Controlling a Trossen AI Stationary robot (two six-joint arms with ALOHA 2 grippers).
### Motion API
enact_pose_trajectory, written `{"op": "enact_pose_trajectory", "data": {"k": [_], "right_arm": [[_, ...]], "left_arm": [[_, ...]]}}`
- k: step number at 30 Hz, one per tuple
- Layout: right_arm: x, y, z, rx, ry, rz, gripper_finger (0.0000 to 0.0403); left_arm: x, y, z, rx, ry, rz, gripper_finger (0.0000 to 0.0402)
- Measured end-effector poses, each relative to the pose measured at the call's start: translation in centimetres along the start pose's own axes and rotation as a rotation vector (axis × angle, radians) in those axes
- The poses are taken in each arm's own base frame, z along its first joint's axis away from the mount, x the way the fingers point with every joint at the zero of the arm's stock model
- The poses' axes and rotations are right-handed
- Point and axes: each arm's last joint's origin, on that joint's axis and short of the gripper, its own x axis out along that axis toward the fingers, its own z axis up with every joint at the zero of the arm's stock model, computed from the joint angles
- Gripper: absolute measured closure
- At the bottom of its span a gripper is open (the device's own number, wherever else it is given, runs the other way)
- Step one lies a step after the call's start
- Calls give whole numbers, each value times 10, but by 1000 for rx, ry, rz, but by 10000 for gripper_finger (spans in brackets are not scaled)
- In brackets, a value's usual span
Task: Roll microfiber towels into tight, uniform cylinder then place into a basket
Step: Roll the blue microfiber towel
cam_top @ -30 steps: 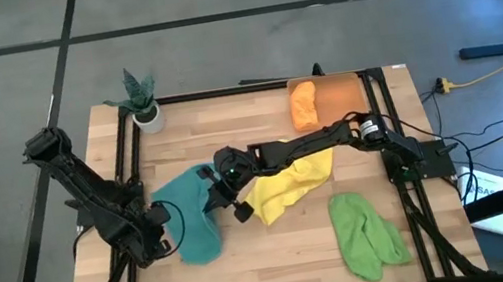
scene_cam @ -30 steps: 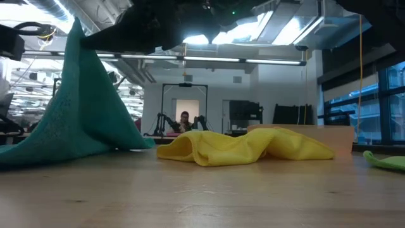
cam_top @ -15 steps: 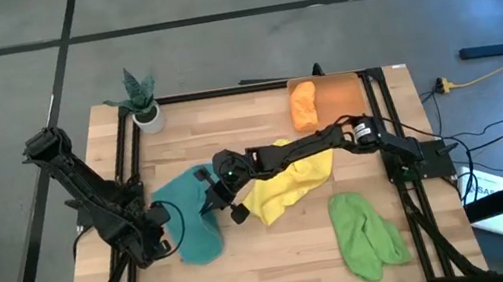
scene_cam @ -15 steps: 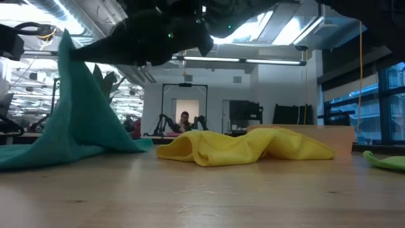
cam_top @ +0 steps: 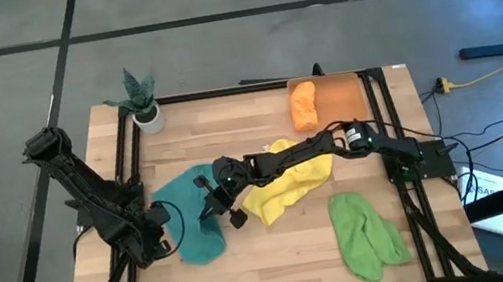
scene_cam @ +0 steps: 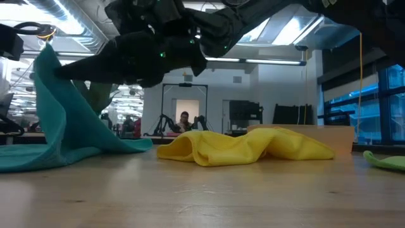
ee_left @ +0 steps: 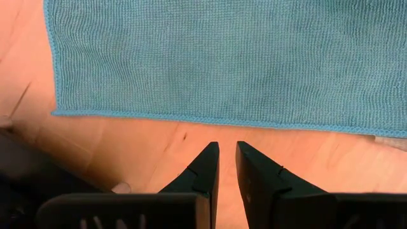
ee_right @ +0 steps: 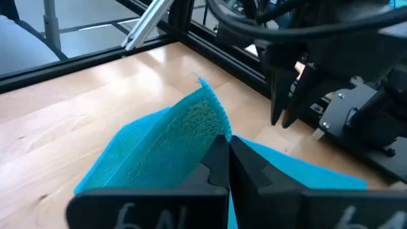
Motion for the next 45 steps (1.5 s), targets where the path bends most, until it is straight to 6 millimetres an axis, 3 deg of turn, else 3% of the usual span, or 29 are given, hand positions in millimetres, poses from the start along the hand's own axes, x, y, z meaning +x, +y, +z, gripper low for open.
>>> {"op": "enact_pose_trajectory", "data": {"k": [17,35,41,45], "right_arm": [[20,18,-13,-52,-20,19,401],[22,21,-8,-68,-29,-15,298],[9,12,11,-57,101,-215,276],[-6,10,24,-26,219,-257,278]], "left_arm": [[0,0,0,-1,0,-1,355],[0,0,0,-2,-1,-4,355],[0,-1,3,-5,-109,-2,355],[2,0,5,-2,-209,7,355]]}}
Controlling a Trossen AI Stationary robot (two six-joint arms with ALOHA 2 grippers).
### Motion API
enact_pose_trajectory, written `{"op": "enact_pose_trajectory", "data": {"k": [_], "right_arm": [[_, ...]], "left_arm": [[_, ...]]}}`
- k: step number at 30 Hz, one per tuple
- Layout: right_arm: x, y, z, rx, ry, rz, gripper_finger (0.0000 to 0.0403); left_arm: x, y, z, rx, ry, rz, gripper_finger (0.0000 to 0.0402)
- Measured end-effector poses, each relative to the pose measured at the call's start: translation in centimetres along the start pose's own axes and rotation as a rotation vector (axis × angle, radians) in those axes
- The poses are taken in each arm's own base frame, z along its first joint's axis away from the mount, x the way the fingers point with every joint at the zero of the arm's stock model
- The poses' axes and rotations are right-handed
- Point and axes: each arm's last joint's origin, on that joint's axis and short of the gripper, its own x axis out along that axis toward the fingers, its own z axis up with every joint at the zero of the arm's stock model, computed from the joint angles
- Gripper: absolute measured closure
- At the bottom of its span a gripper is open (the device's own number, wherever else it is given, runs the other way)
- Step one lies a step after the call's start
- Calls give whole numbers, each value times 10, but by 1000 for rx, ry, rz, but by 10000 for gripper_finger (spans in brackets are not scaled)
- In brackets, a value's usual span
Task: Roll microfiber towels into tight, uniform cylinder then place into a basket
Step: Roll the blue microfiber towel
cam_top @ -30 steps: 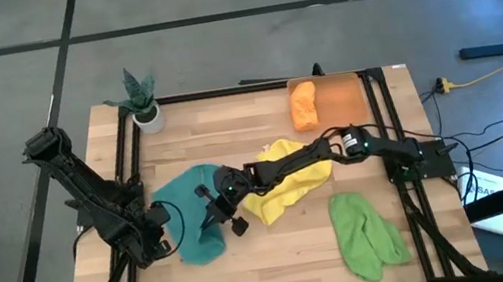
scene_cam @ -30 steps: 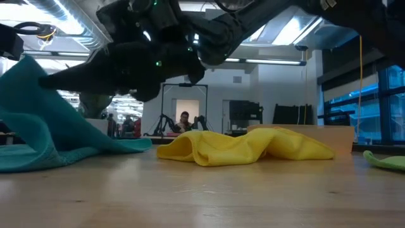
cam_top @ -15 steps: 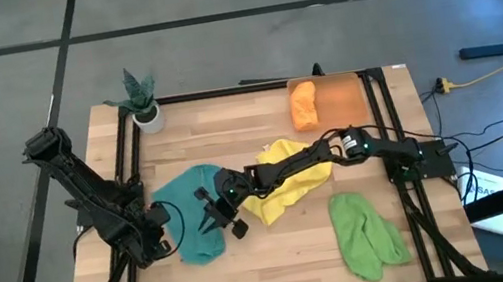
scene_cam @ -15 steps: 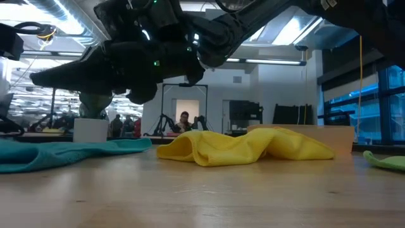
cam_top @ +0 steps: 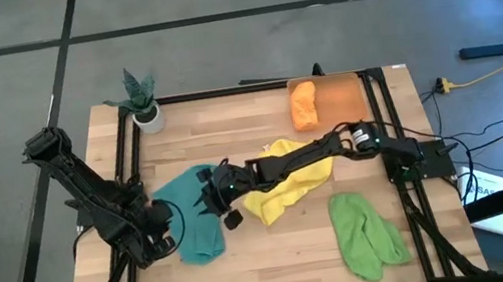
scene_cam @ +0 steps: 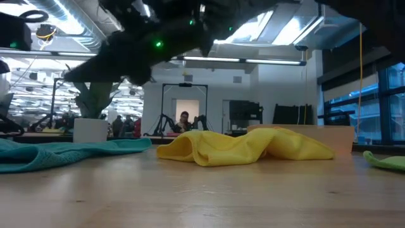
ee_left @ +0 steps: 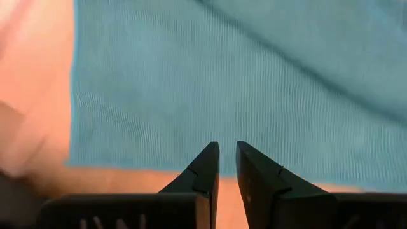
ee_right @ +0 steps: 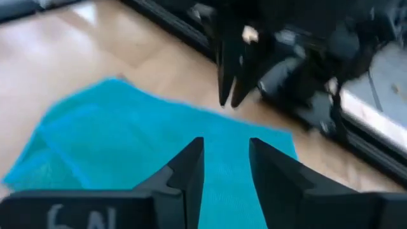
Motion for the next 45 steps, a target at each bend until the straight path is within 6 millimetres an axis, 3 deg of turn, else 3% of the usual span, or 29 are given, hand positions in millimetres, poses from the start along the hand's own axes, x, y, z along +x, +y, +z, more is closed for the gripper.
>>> {"op": "enact_pose_trajectory", "data": {"k": [11,17,38,45], "right_arm": [[-71,-17,50,143,108,42,281],[-90,-18,53,146,226,14,282],[-100,-9,34,201,473,48,282],[-95,-5,22,201,498,59,282]], "left_arm": [[41,15,-5,-94,-55,1,355],[58,23,-6,-105,-78,-15,355],[86,38,41,-45,-128,16,355],[77,32,52,62,-75,-4,355]]}}
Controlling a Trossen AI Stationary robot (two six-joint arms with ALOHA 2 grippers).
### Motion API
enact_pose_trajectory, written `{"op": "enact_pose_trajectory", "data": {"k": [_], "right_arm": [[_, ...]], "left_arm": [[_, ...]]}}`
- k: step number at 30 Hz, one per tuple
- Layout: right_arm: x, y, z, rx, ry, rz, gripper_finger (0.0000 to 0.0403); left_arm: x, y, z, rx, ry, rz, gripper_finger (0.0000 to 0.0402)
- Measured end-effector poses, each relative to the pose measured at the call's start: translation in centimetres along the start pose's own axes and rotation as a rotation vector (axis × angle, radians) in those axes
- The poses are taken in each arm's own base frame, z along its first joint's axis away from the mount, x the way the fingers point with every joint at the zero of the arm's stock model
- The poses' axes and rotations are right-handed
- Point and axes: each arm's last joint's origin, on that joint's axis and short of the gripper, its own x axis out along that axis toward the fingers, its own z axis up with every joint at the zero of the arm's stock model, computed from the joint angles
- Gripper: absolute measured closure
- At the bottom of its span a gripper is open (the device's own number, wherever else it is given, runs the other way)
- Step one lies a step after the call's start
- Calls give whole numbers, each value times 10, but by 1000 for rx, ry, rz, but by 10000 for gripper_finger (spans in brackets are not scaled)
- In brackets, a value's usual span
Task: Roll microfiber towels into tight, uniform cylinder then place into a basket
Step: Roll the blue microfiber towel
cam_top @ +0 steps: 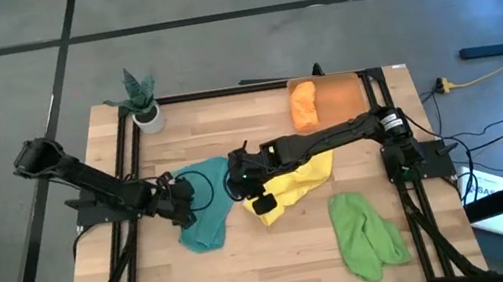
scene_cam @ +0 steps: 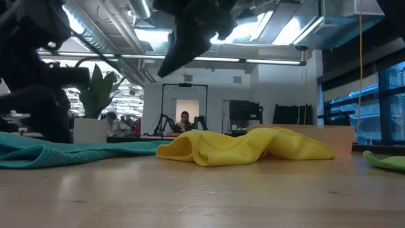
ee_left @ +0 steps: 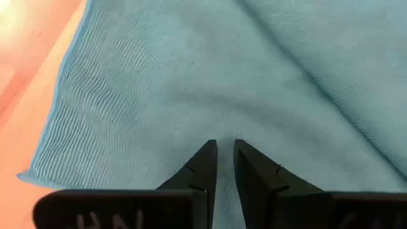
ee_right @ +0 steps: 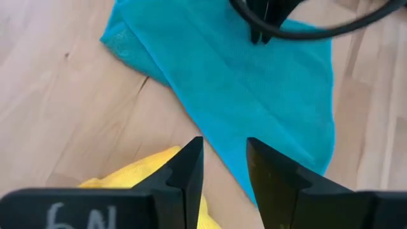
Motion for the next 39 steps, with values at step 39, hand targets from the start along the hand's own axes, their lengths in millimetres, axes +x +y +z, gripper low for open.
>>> {"op": "enact_pose_trajectory", "data": {"k": [39], "right_arm": [[78,-45,-82,528,115,-213,283]], "left_arm": [[-79,-55,5,162,-18,-156,355]]}}
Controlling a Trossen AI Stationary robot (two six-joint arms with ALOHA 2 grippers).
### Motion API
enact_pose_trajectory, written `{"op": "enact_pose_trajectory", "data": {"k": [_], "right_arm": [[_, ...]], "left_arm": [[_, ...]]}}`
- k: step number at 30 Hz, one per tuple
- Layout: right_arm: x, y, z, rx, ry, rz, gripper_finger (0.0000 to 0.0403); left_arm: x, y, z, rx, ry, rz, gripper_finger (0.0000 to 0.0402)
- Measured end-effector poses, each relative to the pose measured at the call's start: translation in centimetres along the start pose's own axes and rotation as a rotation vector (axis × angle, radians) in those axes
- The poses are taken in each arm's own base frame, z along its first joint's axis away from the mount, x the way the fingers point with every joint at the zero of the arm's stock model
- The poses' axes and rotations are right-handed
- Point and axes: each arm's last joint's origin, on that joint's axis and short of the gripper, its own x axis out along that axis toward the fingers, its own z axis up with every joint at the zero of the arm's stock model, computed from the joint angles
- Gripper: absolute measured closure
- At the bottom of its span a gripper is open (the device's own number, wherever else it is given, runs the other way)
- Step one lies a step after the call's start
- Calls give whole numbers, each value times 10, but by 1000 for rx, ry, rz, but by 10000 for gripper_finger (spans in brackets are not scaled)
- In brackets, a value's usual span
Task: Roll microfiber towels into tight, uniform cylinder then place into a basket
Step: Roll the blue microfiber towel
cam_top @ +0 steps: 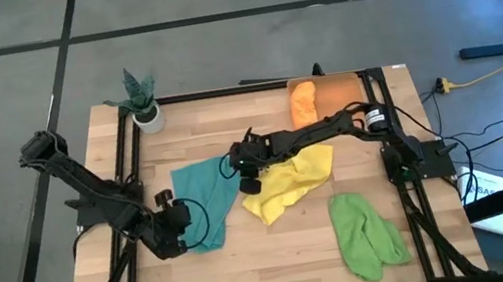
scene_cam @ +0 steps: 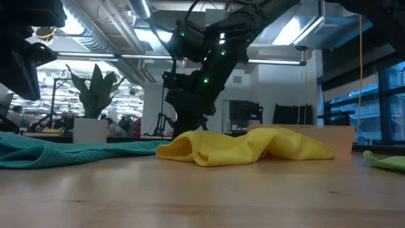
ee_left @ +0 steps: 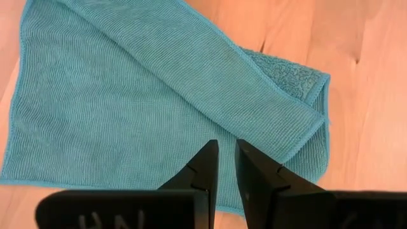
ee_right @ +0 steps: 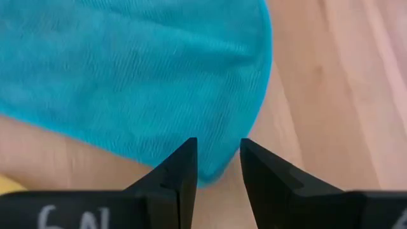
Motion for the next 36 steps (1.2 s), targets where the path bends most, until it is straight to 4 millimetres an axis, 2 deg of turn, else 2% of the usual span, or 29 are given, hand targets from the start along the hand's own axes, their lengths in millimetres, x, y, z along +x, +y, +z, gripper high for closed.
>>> {"op": "enact_pose_trajectory", "data": {"k": [18,22,27,32,36], "right_arm": [[0,-1,-6,54,60,-13,286],[0,-1,-6,87,59,-12,315],[0,2,-3,108,39,67,388],[-3,5,9,116,-37,175,394],[-12,7,29,97,-147,210,397]], "left_arm": [[0,0,0,1,2,-2,355],[0,0,0,1,2,-2,355],[0,0,0,1,2,-2,355],[0,0,0,1,2,-2,355],[0,0,0,1,2,-2,355]]}}
